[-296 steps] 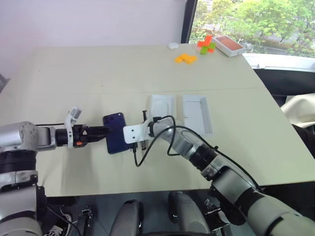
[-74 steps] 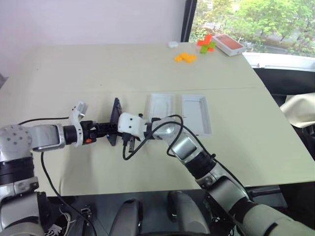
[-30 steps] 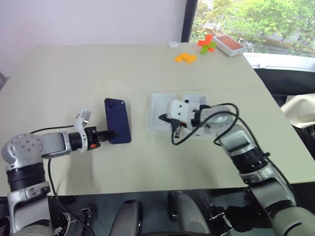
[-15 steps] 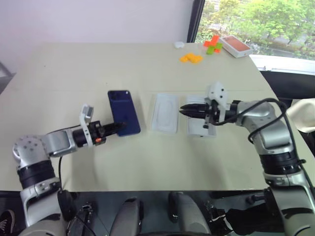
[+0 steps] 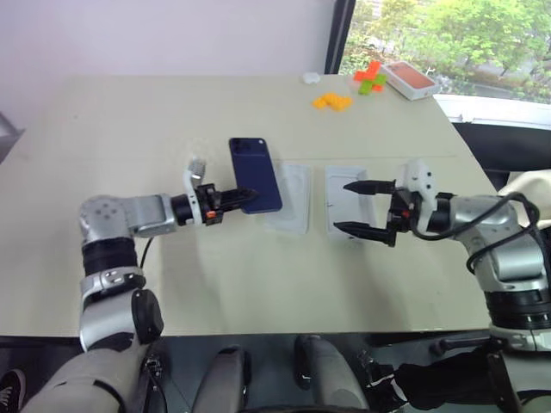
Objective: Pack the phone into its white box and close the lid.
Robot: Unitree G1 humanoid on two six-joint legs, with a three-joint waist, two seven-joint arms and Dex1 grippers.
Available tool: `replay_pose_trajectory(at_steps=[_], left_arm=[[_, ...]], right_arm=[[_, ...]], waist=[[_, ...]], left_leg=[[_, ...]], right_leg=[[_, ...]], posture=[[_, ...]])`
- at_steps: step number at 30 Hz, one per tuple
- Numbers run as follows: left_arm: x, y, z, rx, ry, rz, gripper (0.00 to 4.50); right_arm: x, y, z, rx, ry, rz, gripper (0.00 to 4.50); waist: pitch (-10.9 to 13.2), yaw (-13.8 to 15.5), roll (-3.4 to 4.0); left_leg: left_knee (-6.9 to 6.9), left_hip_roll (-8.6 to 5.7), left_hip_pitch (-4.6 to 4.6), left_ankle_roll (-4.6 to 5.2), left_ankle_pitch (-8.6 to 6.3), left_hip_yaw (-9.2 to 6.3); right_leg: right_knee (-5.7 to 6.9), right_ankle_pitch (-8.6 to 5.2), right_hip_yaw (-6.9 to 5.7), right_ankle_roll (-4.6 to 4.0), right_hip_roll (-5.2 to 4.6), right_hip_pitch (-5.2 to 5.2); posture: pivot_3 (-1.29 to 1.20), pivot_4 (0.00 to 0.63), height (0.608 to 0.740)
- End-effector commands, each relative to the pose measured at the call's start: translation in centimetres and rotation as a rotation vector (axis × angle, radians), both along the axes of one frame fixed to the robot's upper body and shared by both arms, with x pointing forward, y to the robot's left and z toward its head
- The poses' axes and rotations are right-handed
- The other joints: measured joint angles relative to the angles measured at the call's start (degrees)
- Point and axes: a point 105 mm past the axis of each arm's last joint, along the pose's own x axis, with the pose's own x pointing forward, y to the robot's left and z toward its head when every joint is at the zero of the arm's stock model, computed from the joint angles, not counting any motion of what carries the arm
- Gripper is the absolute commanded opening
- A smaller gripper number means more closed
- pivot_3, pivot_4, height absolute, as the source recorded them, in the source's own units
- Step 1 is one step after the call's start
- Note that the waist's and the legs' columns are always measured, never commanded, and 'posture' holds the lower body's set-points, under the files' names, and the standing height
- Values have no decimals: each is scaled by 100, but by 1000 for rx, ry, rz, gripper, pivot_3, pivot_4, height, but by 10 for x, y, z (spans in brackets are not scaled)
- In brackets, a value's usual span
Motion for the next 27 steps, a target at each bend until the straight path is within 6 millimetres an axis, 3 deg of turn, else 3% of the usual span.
replay_pose_trajectory(at_steps=[1,5,10,21,27], left_arm=[[12,-7,10,8,-55,-27,0],[23,-18,-2,80,-69,-61,0],[30,-28,-1,72,-82,-103,0],[29,-42,-12,98,-77,-190,0],[33,-38,-11,109,-82,-162,2878]], right_arm=[[0,0,19,34,-76,-7,4452],[2,2,19,42,-73,-19,4452],[3,4,19,45,-84,-31,4452],[6,4,17,21,-109,-53,4452],[8,6,15,6,-119,-55,4500]], waist=[[0,1,0],[1,12,1],[3,15,0],[6,-1,1],[7,9,1]], left_leg=[[0,0,0,0,0,1],[0,-2,-1,0,0,5],[0,-2,-6,4,-2,5],[2,2,-7,17,-9,10],[8,8,-7,18,-9,10]], right_leg=[[0,0,0,0,0,0],[-1,0,2,0,-2,0],[-7,0,2,0,-3,-1],[-5,-3,5,5,-4,-3],[-2,-4,5,8,-5,-2]], posture=[[0,150,740],[0,150,740],[0,150,740],[0,150,740],[0,150,740]])
